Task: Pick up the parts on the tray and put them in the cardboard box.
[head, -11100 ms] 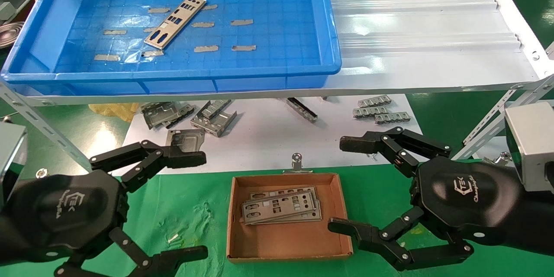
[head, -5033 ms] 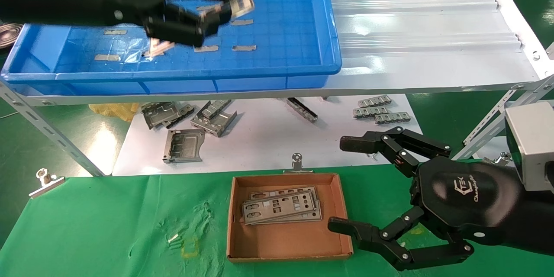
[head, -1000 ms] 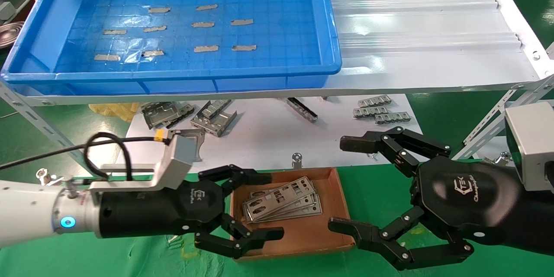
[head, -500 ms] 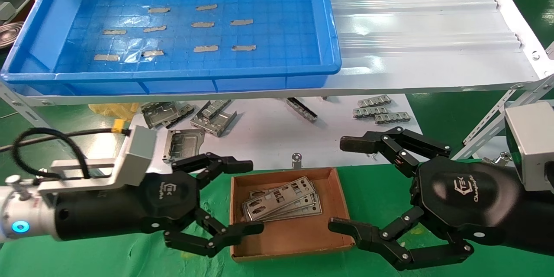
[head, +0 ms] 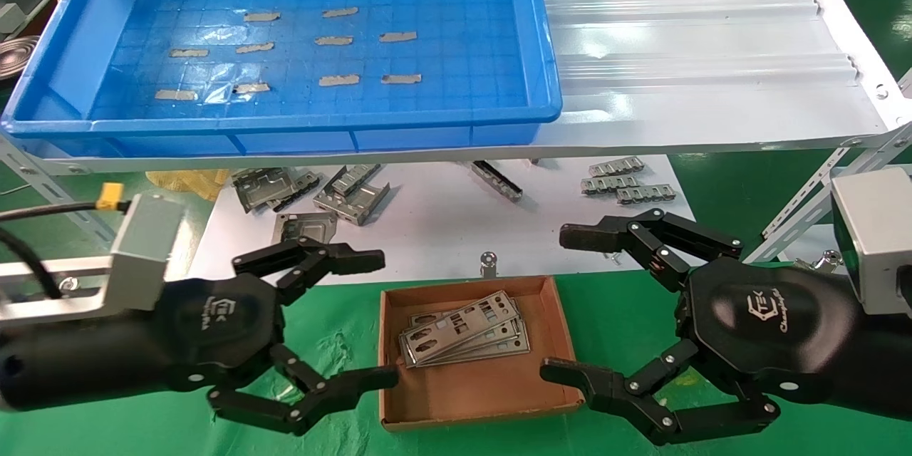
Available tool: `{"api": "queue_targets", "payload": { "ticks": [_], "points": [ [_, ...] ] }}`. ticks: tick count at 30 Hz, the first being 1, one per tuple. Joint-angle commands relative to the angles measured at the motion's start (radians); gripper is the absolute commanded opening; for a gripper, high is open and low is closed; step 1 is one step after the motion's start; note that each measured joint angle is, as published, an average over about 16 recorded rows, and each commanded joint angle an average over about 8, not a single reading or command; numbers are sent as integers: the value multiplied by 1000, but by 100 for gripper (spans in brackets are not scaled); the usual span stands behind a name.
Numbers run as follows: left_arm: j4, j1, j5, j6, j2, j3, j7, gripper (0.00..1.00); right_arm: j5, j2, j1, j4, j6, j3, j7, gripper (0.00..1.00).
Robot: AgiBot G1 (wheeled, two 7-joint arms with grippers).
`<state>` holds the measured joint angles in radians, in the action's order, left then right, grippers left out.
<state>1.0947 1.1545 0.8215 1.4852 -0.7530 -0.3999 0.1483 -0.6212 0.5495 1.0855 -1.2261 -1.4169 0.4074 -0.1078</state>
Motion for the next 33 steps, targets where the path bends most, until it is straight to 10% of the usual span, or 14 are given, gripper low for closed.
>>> {"api": "queue_targets", "payload": {
  "ticks": [1,33],
  "points": [
    [18,-8,-9,1,13,11,4,100,0,0,0,0,0,0,0,100],
    [201,-86,-99,12,151,128,41,100,0,0,0,0,0,0,0,100]
  ]
}}
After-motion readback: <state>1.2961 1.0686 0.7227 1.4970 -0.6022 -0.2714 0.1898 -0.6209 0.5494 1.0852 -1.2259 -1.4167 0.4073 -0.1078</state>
